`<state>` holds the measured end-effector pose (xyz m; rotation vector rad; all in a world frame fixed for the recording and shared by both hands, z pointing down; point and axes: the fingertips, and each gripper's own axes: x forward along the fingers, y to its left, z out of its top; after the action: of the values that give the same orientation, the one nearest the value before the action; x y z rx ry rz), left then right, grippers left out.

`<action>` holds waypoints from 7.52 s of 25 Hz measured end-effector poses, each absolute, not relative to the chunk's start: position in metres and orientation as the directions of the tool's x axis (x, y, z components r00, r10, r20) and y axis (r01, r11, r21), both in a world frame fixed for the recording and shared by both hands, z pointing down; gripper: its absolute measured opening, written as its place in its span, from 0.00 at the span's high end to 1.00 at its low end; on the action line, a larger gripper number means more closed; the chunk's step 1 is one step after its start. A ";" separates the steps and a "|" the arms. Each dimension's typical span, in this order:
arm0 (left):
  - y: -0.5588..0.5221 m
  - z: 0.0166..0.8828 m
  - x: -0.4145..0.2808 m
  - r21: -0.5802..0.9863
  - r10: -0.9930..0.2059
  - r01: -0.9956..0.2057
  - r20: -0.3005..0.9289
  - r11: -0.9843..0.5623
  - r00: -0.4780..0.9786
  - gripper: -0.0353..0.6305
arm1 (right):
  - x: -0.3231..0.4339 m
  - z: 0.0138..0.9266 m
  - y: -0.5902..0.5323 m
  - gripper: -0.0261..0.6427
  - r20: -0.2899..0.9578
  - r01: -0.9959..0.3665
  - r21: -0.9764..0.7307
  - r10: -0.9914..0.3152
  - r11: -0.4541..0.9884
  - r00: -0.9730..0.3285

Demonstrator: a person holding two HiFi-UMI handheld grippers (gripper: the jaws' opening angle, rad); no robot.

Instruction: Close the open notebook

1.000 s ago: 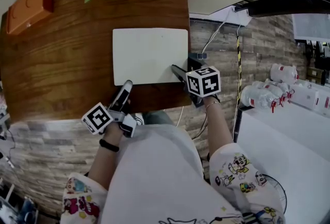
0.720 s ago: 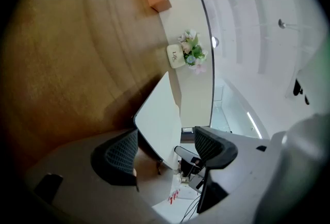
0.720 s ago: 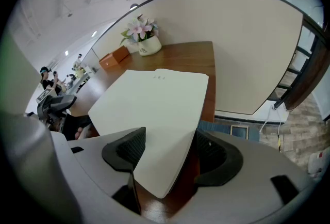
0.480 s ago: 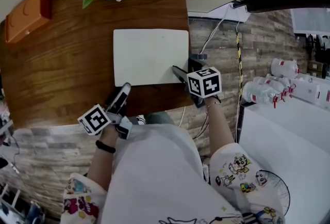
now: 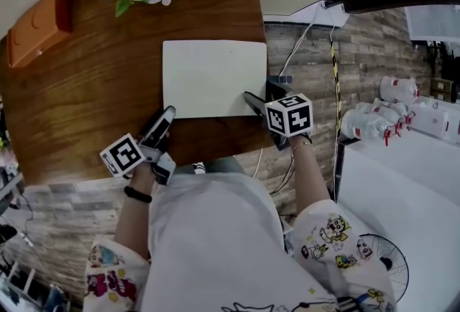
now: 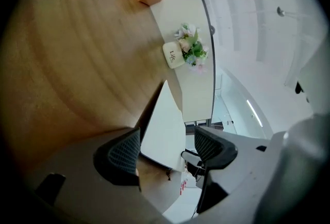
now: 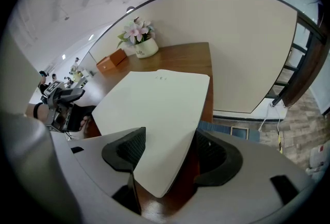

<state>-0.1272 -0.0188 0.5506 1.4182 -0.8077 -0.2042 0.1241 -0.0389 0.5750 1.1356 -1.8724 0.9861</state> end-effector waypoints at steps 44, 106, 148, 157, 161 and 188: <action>-0.040 0.542 -0.104 0.928 -0.212 -0.370 0.353 -0.046 0.911 0.94 | 0.128 0.573 -0.040 0.56 0.834 -0.921 -0.246 -0.418 0.301 -0.359; -0.018 0.500 0.055 0.408 -0.520 -0.858 0.682 -0.313 0.514 0.45 | 0.210 0.524 0.000 0.66 0.613 -0.857 -0.494 -0.640 0.147 -0.464; -0.006 0.527 0.090 0.065 -0.572 -0.859 0.720 -0.507 0.392 0.45 | 0.235 0.528 0.030 0.67 0.629 -0.870 -0.480 -0.648 0.111 -0.429; -0.037 0.458 0.035 0.183 -0.675 -0.883 0.583 -0.433 0.452 0.45 | 0.190 0.471 -0.006 0.69 0.571 -0.880 -0.386 -0.678 0.276 -0.463; -0.049 0.428 -0.004 0.250 -0.706 -0.877 0.523 -0.410 0.478 0.45 | 0.156 0.430 -0.029 0.70 0.512 -0.868 -0.329 -0.701 0.373 -0.496; -0.053 0.283 -0.116 0.326 -0.819 -0.836 0.235 -0.442 0.524 0.94 | 0.098 0.267 -0.062 0.96 0.160 -0.884 -0.071 -0.869 0.463 -0.468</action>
<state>-0.1158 -0.0525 0.2827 2.3674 -1.3595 0.0588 0.0981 -0.0625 0.2666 1.5632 -2.5993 0.2186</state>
